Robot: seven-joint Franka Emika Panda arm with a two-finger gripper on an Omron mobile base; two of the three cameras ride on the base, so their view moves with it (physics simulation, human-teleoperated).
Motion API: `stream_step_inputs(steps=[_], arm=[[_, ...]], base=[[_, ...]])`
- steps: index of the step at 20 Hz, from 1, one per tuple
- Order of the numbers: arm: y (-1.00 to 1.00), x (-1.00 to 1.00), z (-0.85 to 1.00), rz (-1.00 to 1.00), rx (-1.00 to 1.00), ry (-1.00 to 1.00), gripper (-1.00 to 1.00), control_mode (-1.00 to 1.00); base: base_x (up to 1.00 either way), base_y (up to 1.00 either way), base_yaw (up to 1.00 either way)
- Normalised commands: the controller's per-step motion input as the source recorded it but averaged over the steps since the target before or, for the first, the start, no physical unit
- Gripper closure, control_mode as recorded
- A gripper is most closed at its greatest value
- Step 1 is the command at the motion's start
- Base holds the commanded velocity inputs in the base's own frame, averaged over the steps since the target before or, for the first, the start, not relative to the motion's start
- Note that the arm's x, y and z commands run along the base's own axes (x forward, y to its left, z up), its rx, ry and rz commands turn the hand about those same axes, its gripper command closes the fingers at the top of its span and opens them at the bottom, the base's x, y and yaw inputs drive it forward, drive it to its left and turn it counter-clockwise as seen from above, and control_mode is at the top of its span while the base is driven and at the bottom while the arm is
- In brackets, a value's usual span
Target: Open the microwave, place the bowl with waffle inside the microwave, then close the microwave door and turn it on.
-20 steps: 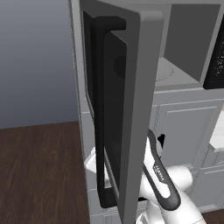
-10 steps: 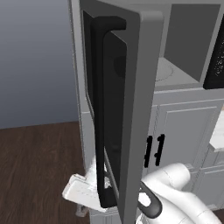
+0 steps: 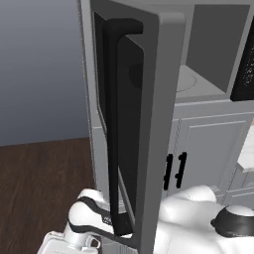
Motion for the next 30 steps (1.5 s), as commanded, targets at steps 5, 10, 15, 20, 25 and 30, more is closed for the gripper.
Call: stream_step_inputs(steps=[5, 10, 15, 20, 25, 30], arm=[[0.55, 0.01, 0.0, -0.16, -0.16, -0.49, 1.0, -1.0], [0.34, 0.22, -0.08, -0.08, -0.1, -0.65, 1.0, -1.0], [0.0, 0.5, -0.07, -0.2, -0.02, -0.59, 1.0, -1.0], [-0.06, 0.53, 0.02, -0.35, -0.16, -0.35, 1.0, -1.0], [0.0, 0.27, -0.08, -0.13, -0.26, -0.19, 1.0, -1.0], [-0.03, -0.05, 0.08, 0.0, -0.07, -0.32, 1.0, -1.0]], base=[[0.0, 0.0, 0.0], [0.0, 0.0, 0.0], [0.0, 0.0, 0.0], [0.0, 0.0, 0.0], [0.0, 0.0, 0.0], [0.0, 0.0, 0.0]])
